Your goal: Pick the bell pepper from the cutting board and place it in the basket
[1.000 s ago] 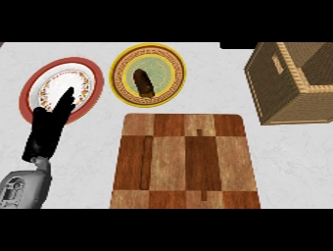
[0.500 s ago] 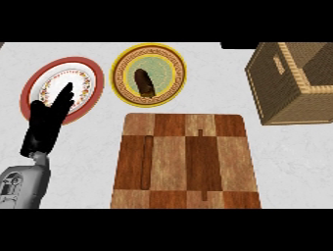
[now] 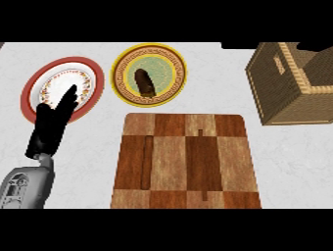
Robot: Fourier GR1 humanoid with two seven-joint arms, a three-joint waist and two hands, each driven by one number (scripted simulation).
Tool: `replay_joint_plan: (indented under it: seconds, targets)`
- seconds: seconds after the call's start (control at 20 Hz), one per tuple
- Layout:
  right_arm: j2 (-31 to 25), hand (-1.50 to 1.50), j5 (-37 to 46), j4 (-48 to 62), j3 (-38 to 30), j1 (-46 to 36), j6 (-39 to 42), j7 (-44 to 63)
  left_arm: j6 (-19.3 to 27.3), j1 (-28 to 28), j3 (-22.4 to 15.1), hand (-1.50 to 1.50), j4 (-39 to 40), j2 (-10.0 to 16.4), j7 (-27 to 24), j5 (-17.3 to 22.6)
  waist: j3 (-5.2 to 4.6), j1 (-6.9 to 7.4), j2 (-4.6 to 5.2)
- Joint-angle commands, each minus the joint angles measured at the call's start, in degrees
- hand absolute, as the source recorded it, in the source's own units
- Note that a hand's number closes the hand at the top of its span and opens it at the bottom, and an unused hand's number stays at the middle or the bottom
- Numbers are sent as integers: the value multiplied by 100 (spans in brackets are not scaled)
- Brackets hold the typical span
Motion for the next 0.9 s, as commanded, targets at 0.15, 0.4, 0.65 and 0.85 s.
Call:
replay_joint_plan:
  seconds: [0.15, 0.4, 0.65, 0.85]
  targets:
    - [-206, -150, -247, -164, -638, 51, -1086, -372, -169, 79, 99, 0, -134, 134, 62, 123, 1, 16, -4]
    - [-394, -150, -421, -721, -974, 370, -1277, 165, 108, 190, -60, 0, 68, -120, -217, -121, -4, -89, -33]
    - [-880, -150, -858, -1130, -1607, 1107, -1298, 73, -63, 161, 77, 0, -33, 49, -25, 22, -3, -129, -37]
    - [-1310, -150, -1552, -1723, -2083, 1978, -353, 67, 103, 218, 30, 0, 10, -66, -145, -100, -4, -158, -43]
